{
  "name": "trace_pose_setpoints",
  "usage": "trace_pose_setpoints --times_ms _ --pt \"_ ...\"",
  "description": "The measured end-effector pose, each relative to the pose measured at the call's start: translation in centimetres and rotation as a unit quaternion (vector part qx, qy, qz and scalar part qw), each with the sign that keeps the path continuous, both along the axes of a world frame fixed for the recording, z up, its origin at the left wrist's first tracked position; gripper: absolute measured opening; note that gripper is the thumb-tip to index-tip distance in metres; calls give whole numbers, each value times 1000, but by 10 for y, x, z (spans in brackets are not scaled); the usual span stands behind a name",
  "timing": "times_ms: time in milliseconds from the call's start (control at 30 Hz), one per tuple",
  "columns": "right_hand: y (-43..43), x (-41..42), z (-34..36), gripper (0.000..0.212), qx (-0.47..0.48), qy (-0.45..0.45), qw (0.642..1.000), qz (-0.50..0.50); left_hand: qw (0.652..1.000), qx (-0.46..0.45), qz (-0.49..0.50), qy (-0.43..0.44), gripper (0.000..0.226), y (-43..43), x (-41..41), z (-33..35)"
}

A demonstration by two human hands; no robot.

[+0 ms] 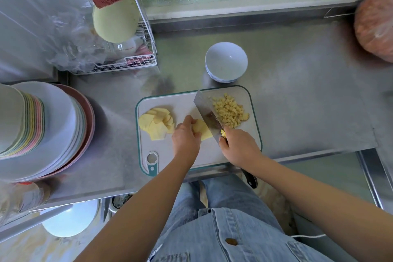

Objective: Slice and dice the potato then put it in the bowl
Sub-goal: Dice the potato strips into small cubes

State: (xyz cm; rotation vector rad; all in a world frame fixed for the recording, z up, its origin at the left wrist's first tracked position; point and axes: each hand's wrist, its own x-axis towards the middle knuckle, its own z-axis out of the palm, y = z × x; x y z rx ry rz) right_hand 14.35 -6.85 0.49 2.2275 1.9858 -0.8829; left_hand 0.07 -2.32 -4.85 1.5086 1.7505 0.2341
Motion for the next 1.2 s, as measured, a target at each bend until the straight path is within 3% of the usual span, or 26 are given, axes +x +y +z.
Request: trace_pose_setpoints --times_ms 367,800,1200 --pt "-9 -5 -2 13 -13 -8 1000 10 1000 -5 14 -15 31 0 0 -4" --pt "-8 -10 -17 21 17 4 999 -48 1000 -11 12 -19 32 -1 0 -1" --pt "-4 -7 -1 18 -12 -4 1000 9 999 -8 31 -9 25 1 1 0"
